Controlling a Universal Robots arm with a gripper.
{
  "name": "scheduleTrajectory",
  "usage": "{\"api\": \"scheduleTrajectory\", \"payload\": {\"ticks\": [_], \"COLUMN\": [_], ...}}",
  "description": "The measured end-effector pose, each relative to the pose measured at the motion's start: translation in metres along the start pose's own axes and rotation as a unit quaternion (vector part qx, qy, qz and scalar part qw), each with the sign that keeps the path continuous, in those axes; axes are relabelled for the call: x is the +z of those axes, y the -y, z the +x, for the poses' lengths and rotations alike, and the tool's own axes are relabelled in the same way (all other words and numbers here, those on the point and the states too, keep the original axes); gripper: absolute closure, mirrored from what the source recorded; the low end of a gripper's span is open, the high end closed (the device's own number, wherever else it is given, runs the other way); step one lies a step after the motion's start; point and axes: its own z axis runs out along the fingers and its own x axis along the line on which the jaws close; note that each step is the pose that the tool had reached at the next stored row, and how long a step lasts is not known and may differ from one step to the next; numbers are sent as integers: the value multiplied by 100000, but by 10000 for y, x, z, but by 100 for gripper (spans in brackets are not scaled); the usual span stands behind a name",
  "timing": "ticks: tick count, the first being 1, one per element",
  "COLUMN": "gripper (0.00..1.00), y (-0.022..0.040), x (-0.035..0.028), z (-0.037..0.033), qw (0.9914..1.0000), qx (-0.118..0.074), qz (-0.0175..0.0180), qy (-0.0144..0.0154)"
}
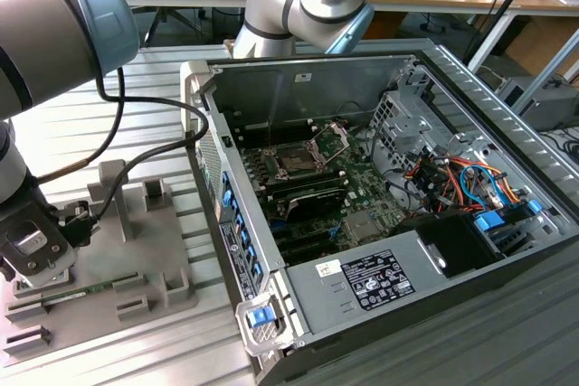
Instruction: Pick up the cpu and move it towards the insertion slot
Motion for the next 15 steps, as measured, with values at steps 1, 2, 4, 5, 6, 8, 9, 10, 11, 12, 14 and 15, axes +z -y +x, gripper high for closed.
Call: {"api": "scheduleTrajectory", "payload": {"ticks": [1,2,4,5,6,8,9,10,11,12,14,15], "gripper": [33,33,33,33,33,33,33,33,33,33,33,33], "y": [0,0,0,0,1,1,1,1,1,2,2,2], "x": [3,5,11,13,18,25,27,33,36,39,43,48], "z": [0,0,0,0,0,0,0,0,0,0,0,0], "qw": [100000,100000,100000,100000,100000,100000,100000,100000,100000,100000,100000,100000], "qx": [0,0,1,1,1,1,2,2,1,1,1,0], "qz": [1,0,2,2,0,3,4,1,2,3,1,1], "qy": [2,1,-2,-2,-1,-4,-2,0,-2,-4,-1,0]}}
